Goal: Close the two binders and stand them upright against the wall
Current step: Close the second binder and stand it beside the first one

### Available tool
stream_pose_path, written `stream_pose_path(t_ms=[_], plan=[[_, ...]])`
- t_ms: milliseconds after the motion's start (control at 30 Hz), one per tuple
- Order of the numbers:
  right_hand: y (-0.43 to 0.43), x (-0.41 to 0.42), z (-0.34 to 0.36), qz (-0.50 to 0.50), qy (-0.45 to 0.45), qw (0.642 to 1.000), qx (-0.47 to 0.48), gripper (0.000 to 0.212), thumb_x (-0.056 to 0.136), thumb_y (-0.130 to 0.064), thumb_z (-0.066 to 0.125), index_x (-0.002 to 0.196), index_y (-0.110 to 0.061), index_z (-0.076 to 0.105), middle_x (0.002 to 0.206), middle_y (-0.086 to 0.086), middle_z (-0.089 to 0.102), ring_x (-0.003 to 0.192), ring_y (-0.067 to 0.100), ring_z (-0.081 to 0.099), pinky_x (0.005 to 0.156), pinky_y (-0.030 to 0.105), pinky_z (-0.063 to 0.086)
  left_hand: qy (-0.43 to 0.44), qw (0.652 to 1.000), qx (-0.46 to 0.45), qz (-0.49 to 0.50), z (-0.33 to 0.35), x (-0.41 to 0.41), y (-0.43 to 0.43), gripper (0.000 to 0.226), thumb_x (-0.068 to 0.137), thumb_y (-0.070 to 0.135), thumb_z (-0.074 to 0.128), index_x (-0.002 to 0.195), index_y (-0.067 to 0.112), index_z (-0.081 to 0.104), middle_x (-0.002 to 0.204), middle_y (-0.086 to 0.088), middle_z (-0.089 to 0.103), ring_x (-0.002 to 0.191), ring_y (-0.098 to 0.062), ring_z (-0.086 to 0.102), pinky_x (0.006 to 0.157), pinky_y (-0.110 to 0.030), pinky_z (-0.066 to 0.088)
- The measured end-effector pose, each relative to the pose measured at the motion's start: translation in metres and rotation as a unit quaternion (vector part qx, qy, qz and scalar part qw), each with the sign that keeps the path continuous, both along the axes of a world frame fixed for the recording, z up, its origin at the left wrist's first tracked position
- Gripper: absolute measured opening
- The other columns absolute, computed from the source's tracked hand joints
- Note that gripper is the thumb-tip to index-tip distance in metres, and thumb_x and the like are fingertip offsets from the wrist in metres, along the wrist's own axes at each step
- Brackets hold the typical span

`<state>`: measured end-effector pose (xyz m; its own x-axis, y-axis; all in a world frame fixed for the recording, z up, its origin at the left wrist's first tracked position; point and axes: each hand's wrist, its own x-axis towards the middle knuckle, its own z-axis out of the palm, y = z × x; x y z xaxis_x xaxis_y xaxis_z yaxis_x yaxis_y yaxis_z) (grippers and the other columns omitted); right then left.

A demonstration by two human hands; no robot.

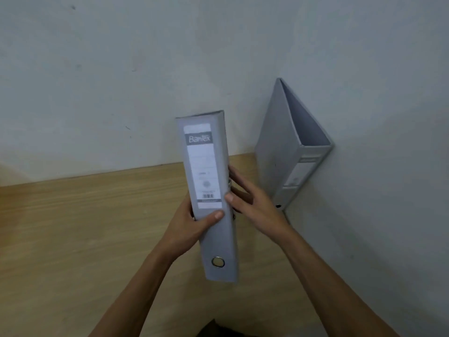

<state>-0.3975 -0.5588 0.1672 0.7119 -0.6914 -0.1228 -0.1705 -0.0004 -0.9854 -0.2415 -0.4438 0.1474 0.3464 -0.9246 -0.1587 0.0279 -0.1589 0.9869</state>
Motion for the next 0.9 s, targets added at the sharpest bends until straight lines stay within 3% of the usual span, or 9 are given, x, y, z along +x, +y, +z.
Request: stream_pose_path(t_ms=[100, 200, 267, 333, 400, 500, 600, 733, 900], plan=[[-0.009, -0.026, 0.002, -0.008, -0.012, 1.000, -0.005, 0.071, 0.094, -0.029, 0.069, 0.157, -0.031, 0.036, 0.159, -0.010, 0.045, 0.142, 0.015, 0.050, 0.109, 0.053, 0.049, -0.039, 0.999, -0.008, -0.019, -0.003, -0.018, -0.013, 0.074, 0.074, 0.033, 0.080, 0.140, 0.027, 0.048, 0.121, 0.019, 0.070, 0.109, -0.001, 0.069, 0.080, -0.019, 0.058], [-0.014, -0.051, 0.001, -0.035, -0.036, 0.999, -0.013, 0.066, 0.094, -0.013, 0.064, 0.154, -0.024, 0.041, 0.156, -0.007, 0.050, 0.138, 0.013, 0.054, 0.107, 0.046, 0.052, -0.080, 0.996, -0.018, -0.044, -0.004, -0.039, -0.027, 0.077, 0.078, 0.026, 0.082, 0.143, 0.032, 0.040, 0.116, 0.039, 0.065, 0.108, 0.010, 0.065, 0.078, -0.013, 0.056], [-0.017, -0.064, -0.004, -0.047, -0.044, 0.998, -0.015, 0.065, 0.090, -0.010, 0.065, 0.147, -0.031, 0.045, 0.154, -0.004, 0.052, 0.137, 0.013, 0.054, 0.107, 0.041, 0.052, -0.100, 0.993, -0.023, -0.060, -0.009, -0.050, -0.035, 0.083, 0.079, 0.021, 0.083, 0.147, 0.032, 0.035, 0.116, 0.044, 0.061, 0.111, 0.013, 0.062, 0.080, -0.012, 0.055], [-0.018, -0.077, -0.009, -0.059, -0.039, 0.997, -0.018, 0.066, 0.086, -0.007, 0.068, 0.143, -0.035, 0.047, 0.151, -0.001, 0.054, 0.137, 0.014, 0.055, 0.106, 0.037, 0.052, -0.117, 0.990, -0.030, -0.070, -0.015, -0.061, -0.041, 0.091, 0.078, 0.021, 0.084, 0.152, 0.029, 0.031, 0.122, 0.037, 0.061, 0.116, 0.012, 0.059, 0.084, -0.013, 0.055], [-0.018, -0.087, -0.017, -0.071, -0.005, 0.997, -0.037, 0.070, 0.085, -0.006, 0.072, 0.147, -0.028, 0.047, 0.149, -0.001, 0.057, 0.135, 0.010, 0.056, 0.106, 0.029, 0.051, -0.130, 0.988, -0.037, -0.069, -0.024, -0.071, -0.044, 0.095, 0.077, 0.020, 0.085, 0.153, 0.026, 0.029, 0.127, 0.029, 0.059, 0.117, 0.013, 0.057, 0.086, -0.013, 0.054], [-0.017, -0.097, -0.032, -0.090, 0.074, 0.991, -0.062, 0.068, 0.089, -0.003, 0.072, 0.150, -0.020, 0.048, 0.136, -0.016, 0.063, 0.122, -0.012, 0.058, 0.098, 0.013, 0.050, -0.136, 0.988, -0.042, -0.058, -0.036, -0.088, -0.050, 0.091, 0.079, 0.015, 0.083, 0.153, 0.019, 0.030, 0.129, 0.023, 0.058, 0.114, 0.016, 0.056, 0.083, -0.007, 0.051], [-0.020, -0.104, -0.043, -0.115, 0.102, 0.986, -0.064, 0.061, 0.093, 0.003, 0.064, 0.146, -0.024, 0.052, 0.125, -0.025, 0.064, 0.116, -0.015, 0.059, 0.106, 0.021, 0.050, -0.154, 0.986, -0.044, -0.050, -0.045, -0.100, -0.060, 0.094, 0.083, 0.020, 0.079, 0.158, 0.013, 0.023, 0.145, 0.002, 0.054, 0.127, 0.002, 0.054, 0.091, -0.008, 0.049], [-0.028, -0.104, -0.046, -0.168, 0.106, 0.976, -0.084, 0.050, 0.094, -0.003, 0.063, 0.138, -0.027, 0.062, 0.120, -0.016, 0.072, 0.118, 0.003, 0.065, 0.099, 0.029, 0.056, -0.175, 0.982, -0.045, -0.047, -0.052, -0.101, -0.079, 0.102, 0.084, 0.017, 0.078, 0.160, 0.012, 0.010, 0.154, -0.004, 0.046, 0.138, -0.014, 0.048, 0.105, -0.024, 0.048], [-0.046, -0.094, -0.045, -0.255, 0.132, 0.956, -0.052, 0.025, 0.093, -0.010, 0.068, 0.112, -0.025, 0.072, 0.090, -0.013, 0.070, 0.086, 0.013, 0.070, 0.082, 0.045, 0.064, -0.196, 0.979, -0.032, -0.044, -0.055, -0.095, -0.111, 0.109, 0.081, 0.014, 0.079, 0.160, 0.015, 0.004, 0.156, -0.006, 0.043, 0.143, -0.020, 0.043, 0.110, -0.047, 0.047]])
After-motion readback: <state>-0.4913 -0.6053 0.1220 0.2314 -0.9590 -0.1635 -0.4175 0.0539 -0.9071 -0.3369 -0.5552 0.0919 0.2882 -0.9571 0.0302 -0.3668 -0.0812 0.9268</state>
